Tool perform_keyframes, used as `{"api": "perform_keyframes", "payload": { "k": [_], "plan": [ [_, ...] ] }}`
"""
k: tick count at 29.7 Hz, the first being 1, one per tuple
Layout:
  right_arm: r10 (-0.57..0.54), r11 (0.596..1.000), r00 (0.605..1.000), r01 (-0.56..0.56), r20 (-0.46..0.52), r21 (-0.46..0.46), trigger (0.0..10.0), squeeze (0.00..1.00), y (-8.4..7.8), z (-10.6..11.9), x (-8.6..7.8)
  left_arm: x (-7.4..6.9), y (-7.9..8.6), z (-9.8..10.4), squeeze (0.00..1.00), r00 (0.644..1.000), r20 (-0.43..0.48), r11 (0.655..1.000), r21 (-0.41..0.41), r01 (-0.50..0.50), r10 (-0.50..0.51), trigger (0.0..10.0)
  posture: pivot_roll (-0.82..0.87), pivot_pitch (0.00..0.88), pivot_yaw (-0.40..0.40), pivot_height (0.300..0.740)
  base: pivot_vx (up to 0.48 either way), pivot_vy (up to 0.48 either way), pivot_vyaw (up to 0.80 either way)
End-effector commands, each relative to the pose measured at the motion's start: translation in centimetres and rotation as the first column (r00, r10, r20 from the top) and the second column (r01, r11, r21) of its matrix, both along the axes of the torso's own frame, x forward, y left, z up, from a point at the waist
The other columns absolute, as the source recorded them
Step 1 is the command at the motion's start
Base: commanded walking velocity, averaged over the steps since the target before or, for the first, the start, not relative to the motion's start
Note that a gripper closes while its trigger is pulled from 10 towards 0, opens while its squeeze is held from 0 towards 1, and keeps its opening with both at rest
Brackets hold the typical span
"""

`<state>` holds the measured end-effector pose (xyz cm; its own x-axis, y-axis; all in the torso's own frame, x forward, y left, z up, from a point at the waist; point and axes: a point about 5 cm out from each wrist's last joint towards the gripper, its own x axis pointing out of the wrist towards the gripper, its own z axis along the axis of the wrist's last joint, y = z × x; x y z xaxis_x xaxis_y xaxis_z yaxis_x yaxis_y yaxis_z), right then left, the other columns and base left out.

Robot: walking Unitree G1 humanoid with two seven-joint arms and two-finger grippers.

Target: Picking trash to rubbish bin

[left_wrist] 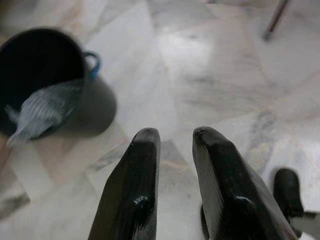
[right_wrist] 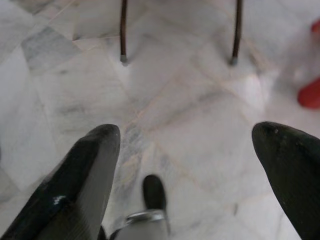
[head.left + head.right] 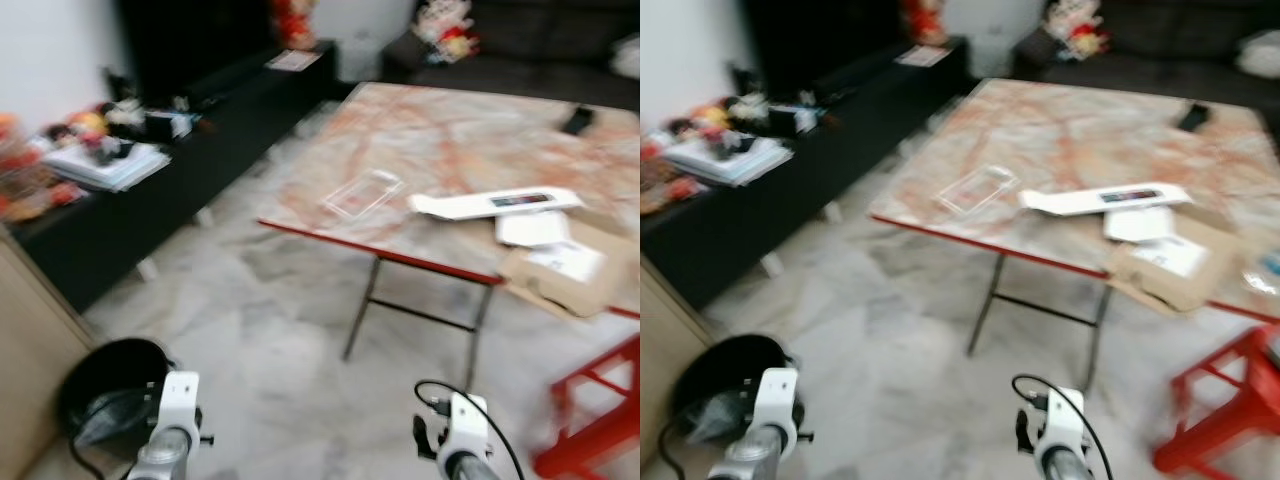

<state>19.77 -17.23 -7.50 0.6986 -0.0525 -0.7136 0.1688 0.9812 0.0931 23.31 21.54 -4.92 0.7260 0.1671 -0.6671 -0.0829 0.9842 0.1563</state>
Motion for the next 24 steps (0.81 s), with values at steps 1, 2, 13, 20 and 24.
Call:
{"api": "perform_keyframes", "payload": {
  "k": [1,2,13,20,24],
  "plan": [
    [-0.003,1.0,1.0,0.003,0.007,-0.002,10.0,0.0,-0.05,0.15,0.27,0.08,-0.08,0.04,0.0,1.0,0.0,1.0,0.013,0.019,-0.019,10.0,-0.01,0.012,0.019,0.74,0.0,0.0,-0.8],
    [-0.003,1.0,1.0,0.003,0.008,-0.002,10.0,0.0,-0.06,0.15,0.27,0.09,-0.13,0.04,0.0,1.0,0.0,1.0,0.013,0.021,-0.021,10.0,-0.01,0.012,0.019,0.74,0.0,0.0,-0.8],
    [-0.016,1.0,1.0,0.016,0.023,0.012,10.0,0.0,-0.06,0.31,0.5,0.15,-0.24,0.07,0.0,0.999,0.002,0.999,0.017,0.032,-0.032,10.0,-0.01,0.011,0.016,0.74,0.0,0.0,-0.65],
    [-0.023,1.0,0.999,0.022,0.033,0.018,10.0,0.0,-0.05,0.45,0.75,0.44,-0.63,0.21,0.0,0.998,0.016,0.998,0.017,0.053,-0.053,10.0,-0.01,0.008,0.015,0.74,0.0,0.0,0.0],
    [-0.024,1.0,0.999,0.023,0.04,0.021,10.0,0.0,-0.04,0.52,0.86,0.89,-1.02,0.48,0.0,0.996,0.033,0.997,0.022,0.08,-0.081,10.0,-0.01,0.009,0.015,0.74,0.0,0.0,0.0]
  ]
}}
